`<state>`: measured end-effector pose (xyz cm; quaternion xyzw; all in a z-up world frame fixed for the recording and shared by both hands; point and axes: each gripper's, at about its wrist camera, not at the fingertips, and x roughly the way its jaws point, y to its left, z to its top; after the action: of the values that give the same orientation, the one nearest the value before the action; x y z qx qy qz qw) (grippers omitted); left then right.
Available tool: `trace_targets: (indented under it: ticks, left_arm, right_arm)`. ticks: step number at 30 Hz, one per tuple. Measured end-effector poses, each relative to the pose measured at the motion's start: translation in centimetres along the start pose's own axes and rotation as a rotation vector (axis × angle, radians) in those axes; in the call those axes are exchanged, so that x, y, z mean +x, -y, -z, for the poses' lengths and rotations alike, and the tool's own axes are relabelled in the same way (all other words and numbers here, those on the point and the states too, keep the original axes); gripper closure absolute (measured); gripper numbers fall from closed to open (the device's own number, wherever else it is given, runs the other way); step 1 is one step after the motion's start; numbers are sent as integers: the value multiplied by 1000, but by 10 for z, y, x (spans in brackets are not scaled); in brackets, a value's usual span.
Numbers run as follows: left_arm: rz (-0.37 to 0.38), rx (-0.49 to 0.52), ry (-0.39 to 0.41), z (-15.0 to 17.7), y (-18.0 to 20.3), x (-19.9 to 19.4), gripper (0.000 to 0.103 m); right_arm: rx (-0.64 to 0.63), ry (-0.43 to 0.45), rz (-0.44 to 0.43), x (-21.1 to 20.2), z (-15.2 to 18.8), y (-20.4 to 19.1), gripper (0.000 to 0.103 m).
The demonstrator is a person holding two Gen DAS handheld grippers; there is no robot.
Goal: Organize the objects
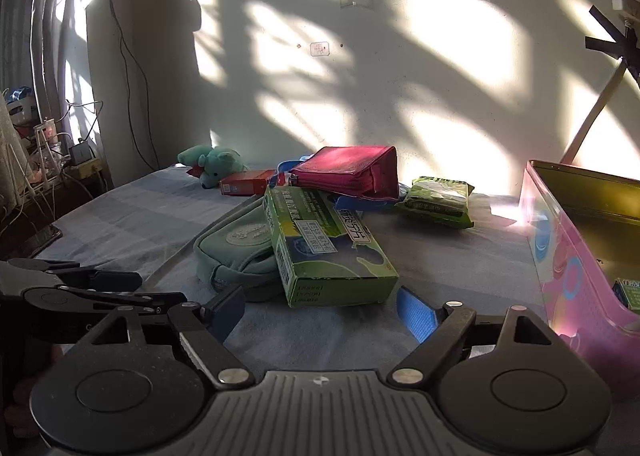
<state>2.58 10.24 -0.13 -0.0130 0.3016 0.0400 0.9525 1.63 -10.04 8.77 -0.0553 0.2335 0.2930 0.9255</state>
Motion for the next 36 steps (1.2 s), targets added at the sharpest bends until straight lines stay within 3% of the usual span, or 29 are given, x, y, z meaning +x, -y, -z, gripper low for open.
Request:
trace_targets:
  ticks: [5,7,9,16,17,18,19,24,27,29,31,32,33,36]
  left_arm:
    - [25,-50,7,0,-8,-1,38]
    - [31,-60,9,0,-9,-1,38]
    - [39,-68,12,0,-10,-2,38]
    - [90,-126,21,-1,-20,-1,38]
    - [92,-128,22,-1,-20,-1,38]
    - [92,-127,22,-1,-20,-1,38]
    - [92,-125,22,-1,-20,-1,38]
    - [118,-139,25,0,-24,-2,37]
    - [186,-153,23,-1,-28,-4,33]
    - [248,-151,20,-3,-25,-9,33]
    - [354,-159,9,-7,-15,-16,33]
    - [401,-151,5,-10,-7,-19,33]
    - [434,-130,2,-13,3,-22,33]
    - [516,-70,-40,-18,31,-24,34]
  right_arm:
    - [-219,-25,65,26,-5,-22,15]
    - [-242,-21,63,32,-8,-24,13]
    - [-202,-26,9,39,-15,-15,7]
    - [14,-85,-147,63,-23,27,3]
    - [53,-103,-184,65,-22,32,6]
    - [85,-108,-204,65,-21,36,19]
    - [100,-109,-220,59,-21,37,22]
    - [-11,-98,-261,6,-8,26,23]
    - [-98,-87,-309,-46,7,26,23]
    - [-150,-86,-290,-75,15,31,22]
    - [-138,-81,-268,-97,22,40,20]
    - [-120,-82,-261,-103,26,45,10]
    - [-97,-91,-250,-108,31,49,7]
    - [-70,-134,-195,-112,49,52,7]
